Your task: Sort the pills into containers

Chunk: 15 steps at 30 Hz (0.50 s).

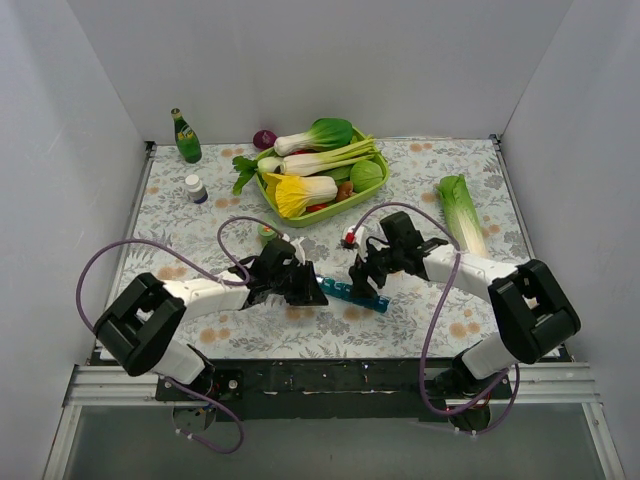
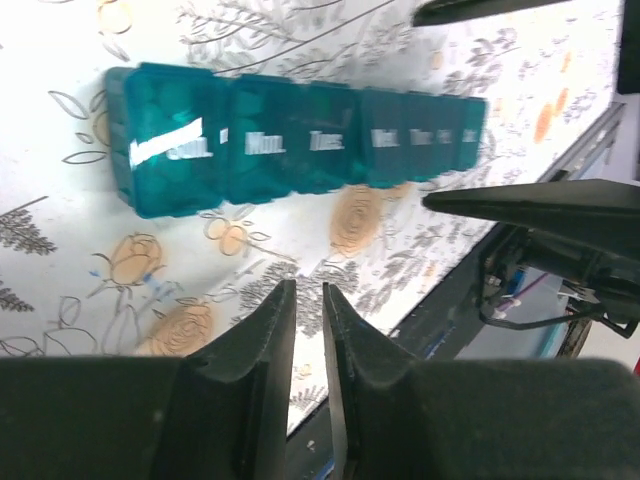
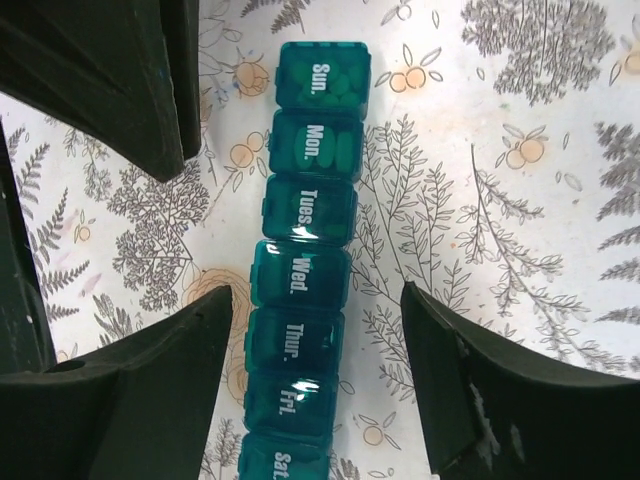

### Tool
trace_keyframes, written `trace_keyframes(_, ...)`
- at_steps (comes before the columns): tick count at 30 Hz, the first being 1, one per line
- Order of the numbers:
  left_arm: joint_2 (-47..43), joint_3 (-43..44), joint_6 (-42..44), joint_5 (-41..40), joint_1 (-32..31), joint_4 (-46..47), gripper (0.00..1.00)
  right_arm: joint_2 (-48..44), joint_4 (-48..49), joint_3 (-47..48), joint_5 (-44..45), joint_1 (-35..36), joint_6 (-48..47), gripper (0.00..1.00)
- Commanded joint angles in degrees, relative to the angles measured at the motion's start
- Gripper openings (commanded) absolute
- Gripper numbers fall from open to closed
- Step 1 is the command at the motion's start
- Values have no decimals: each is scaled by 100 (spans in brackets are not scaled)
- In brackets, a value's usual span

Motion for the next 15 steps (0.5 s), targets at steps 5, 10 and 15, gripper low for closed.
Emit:
trace_keyframes(5,-971,-70,269,184,-8,-77,23,-1022,-439,-309,-106,-10,-1086,79)
trace_keyframes(10,-1086,-88,393,132,-8,-24,23,-1173,80,-523,421,-19,-691,68)
trace_keyframes(15,-779,34,436,219,-8,265,20,-743,72,-260,606,-18,-523,52)
